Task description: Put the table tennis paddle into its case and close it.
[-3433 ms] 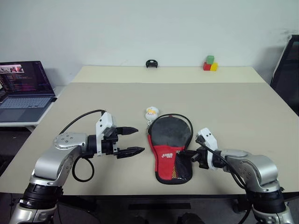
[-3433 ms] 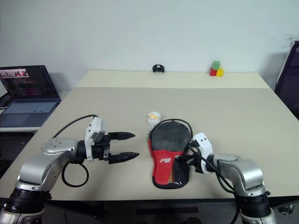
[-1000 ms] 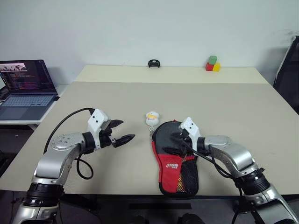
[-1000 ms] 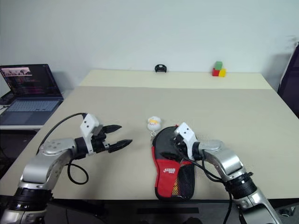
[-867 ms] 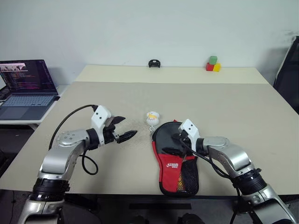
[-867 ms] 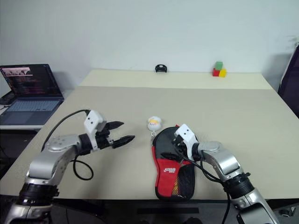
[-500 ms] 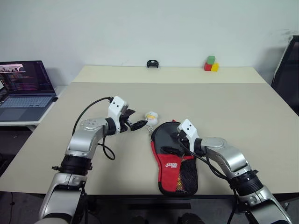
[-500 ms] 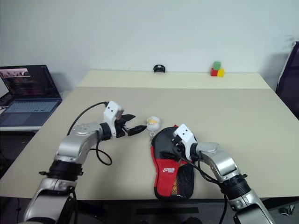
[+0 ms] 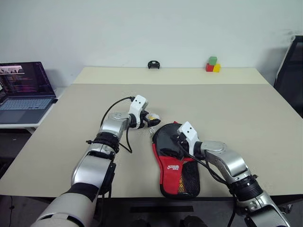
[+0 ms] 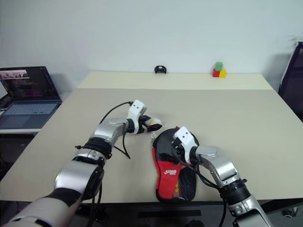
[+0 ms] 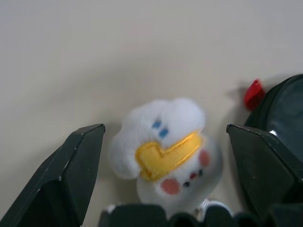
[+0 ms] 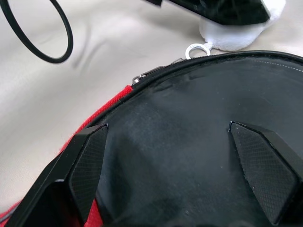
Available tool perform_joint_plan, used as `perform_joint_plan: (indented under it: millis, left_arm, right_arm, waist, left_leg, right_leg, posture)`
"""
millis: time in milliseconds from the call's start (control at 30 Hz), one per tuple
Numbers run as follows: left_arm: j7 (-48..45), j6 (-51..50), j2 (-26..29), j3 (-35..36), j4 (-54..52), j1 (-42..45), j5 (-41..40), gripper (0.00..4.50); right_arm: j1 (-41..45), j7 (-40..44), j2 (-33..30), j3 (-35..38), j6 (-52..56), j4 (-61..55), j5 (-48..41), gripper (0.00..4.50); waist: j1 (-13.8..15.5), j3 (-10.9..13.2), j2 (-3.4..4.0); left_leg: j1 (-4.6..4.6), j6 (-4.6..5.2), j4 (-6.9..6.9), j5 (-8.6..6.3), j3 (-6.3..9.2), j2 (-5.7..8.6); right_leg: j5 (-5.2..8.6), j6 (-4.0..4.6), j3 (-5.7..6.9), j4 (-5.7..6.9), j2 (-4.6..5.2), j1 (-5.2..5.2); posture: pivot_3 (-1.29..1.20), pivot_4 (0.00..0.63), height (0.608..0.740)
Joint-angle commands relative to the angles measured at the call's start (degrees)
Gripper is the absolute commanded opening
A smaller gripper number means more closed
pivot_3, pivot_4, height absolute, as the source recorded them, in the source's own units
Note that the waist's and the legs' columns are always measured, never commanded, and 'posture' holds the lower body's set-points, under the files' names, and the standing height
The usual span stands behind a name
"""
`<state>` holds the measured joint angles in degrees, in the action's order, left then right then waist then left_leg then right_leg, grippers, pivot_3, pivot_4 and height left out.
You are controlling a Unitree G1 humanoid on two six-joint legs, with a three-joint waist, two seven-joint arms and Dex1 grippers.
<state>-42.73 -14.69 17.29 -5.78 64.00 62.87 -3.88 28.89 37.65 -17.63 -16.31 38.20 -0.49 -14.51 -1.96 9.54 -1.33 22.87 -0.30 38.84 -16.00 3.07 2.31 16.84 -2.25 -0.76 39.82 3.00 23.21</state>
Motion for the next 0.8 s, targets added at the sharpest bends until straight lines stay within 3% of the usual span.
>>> perform_joint_plan:
  millis: [33,167,267,600,800]
  left_arm:
    - [-0.7,2.3,-1.1,0.2,2.8,2.2,1.7,4.50]
    - [-1.3,3.5,-2.1,0.6,4.7,2.5,2.6,4.50]
    - [-1.8,4.2,-2.5,1.0,5.1,2.4,2.8,3.89]
    - [-1.9,4.9,-2.7,2.6,5.6,2.1,3.0,0.38]
    - [-2.4,5.1,-2.6,2.6,5.1,2.6,3.2,0.18]
  right_arm:
    - [-1.0,-0.4,0.4,-0.3,1.0,-0.2,0.6,4.48]
    - [-1.0,-1.8,0.7,0.2,0.6,-0.2,1.3,4.48]
    - [-1.1,-2.6,0.7,0.7,0.6,-0.6,1.6,4.50]
    - [-3.0,-3.5,-1.7,1.8,4.7,-3.1,2.3,4.50]
    - [-2.8,-3.7,-2.3,0.4,6.3,-2.5,3.6,4.50]
  waist:
    - [0.0,0.0,0.00]
    - [0.1,0.0,-0.01]
    - [0.1,0.0,-0.01]
    - [0.2,0.0,-0.03]
    - [0.2,0.0,-0.04]
  left_leg:
    - [0.00,0.00,0.00,0.00,0.00,0.00]
    - [0.01,-0.01,0.01,0.00,0.00,0.01]
    - [0.00,-0.01,0.01,0.01,0.01,0.01]
    - [0.00,-0.01,0.02,0.01,0.01,0.02]
    - [-0.02,-0.01,0.02,0.01,0.01,0.02]
  right_leg:
    - [0.00,0.00,0.00,0.01,0.00,0.00]
    - [0.00,0.00,0.01,0.04,0.01,0.00]
    - [0.00,0.00,0.00,0.06,0.01,0.00]
    - [0.00,0.00,0.01,0.07,0.02,0.00]
    - [0.00,0.00,0.02,0.10,0.02,-0.02]
  posture:
    - [0.00,0.150,0.740]
    - [0.00,0.150,0.740]
    - [0.00,0.150,0.740]
    - [0.00,0.150,0.740]
    - [0.00,0.150,0.740]
